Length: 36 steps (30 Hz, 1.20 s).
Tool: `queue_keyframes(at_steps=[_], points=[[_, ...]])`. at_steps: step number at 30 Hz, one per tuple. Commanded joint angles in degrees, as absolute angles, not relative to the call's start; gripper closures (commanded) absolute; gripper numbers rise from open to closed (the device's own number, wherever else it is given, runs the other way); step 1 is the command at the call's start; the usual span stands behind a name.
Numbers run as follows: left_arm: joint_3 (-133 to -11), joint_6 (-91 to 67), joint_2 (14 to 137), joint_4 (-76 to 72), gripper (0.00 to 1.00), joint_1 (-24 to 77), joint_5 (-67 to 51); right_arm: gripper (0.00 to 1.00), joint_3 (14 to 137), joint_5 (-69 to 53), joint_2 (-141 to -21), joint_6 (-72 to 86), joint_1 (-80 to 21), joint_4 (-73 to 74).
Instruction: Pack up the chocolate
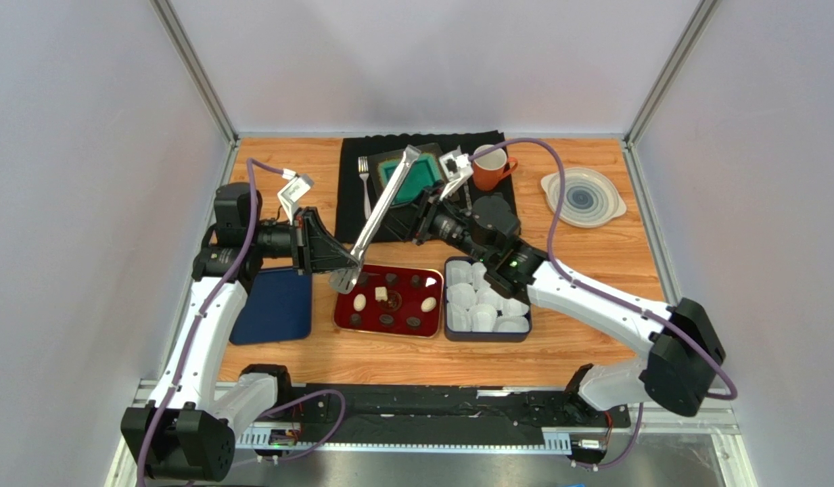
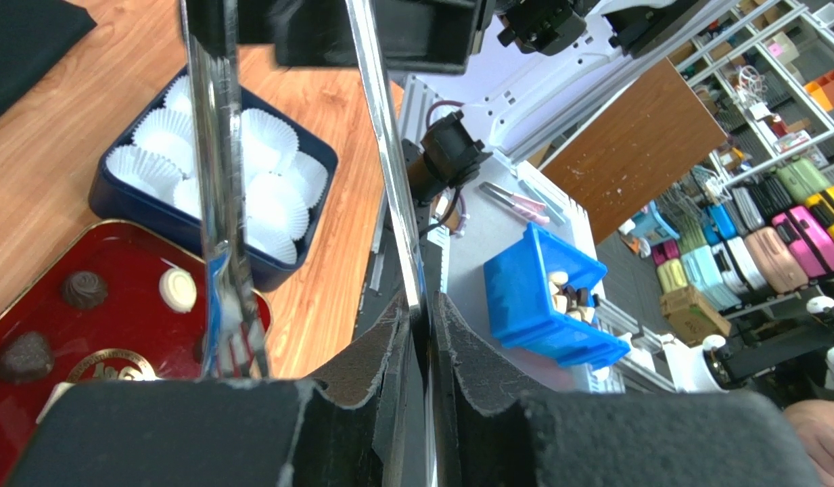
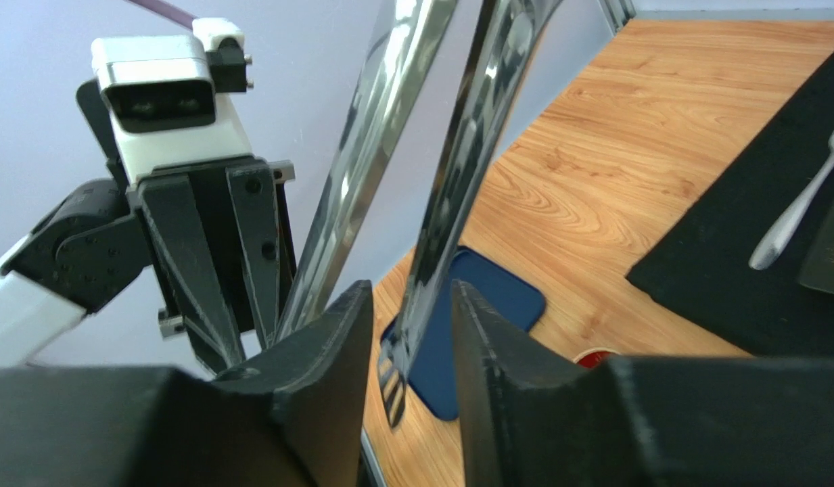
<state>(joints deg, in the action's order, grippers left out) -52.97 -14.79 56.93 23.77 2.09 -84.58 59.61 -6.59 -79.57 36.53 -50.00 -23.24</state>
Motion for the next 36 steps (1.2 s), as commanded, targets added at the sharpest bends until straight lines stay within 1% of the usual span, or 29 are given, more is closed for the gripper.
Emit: queue_keyframes(at_steps=[1,3,7,12,14,15,16,17,18,22,23,24,25,30,36], points=[[-56.1,-16.6,56.8,20.0,0.79,2.3,-101.1,0.57,55.8,-13.9,-72.1,33.8,-45.7,-22.2],[-56.8,-16.8,56.8,20.0,0.79,2.3,-101.1,0.54,54.8,-17.1,-70.8,33.8,-44.7,-22.3],[-57.7,-17.4,56.7,20.0,0.79,2.4,-101.1,0.53,53.3,-23.7,-70.3,33.9,-44.1,-24.3],[-59.3,-18.5,56.5,20.0,0.79,2.4,-101.1,0.51,53.6,-35.1,-75.3,36.5,-44.1,-29.6],[-60.0,-18.9,56.3,20.0,0.79,2.4,-101.1,0.49,52.7,-39.5,-76.8,38.8,-44.0,-32.8],[-60.1,-19.1,56.3,20.0,0.79,2.4,-101.1,0.46,52.2,-40.6,-77.8,39.8,-44.0,-37.0],[-60.2,-19.3,56.2,20.0,0.79,2.4,-101.2,0.43,51.7,-41.3,-78.0,41.4,-44.0,-39.2],[-60.4,-19.5,56.0,20.1,0.79,2.4,-101.1,0.38,50.7,-41.1,-78.1,41.9,-44.1,-42.9],[-60.5,-19.5,55.8,20.0,0.79,2.4,-101.1,0.29,50.5,-40.8,-78.1,42.4,-44.0,-44.3],[-60.8,-19.7,55.7,20.3,0.79,2.5,-101.1,0.25,51.3,-39.6,-78.2,41.7,-43.9,-46.9],[-60.9,-19.8,55.5,20.6,0.79,2.5,-101.1,0.22,51.7,-39.8,-78.3,41.7,-43.9,-47.8],[-60.9,-19.8,55.5,20.7,0.79,2.6,-101.2,0.1,52.5,-40.6,-78.5,41.6,-43.9,-47.9],[-60.9,-19.8,55.4,20.7,0.79,2.6,-101.1,0.08,53.1,-40.9,-78.7,41.4,-43.9,-47.9],[-61.2,-19.7,55.1,21.4,0.79,3.0,-101.1,0.03,55.5,-40.9,-80.9,39.9,-43.0,-47.5],[-61.4,-19.7,54.8,21.9,0.79,3.3,-101.1,0.01,60.3,-40.4,-85.5,40.8,-41.7,-46.9]])
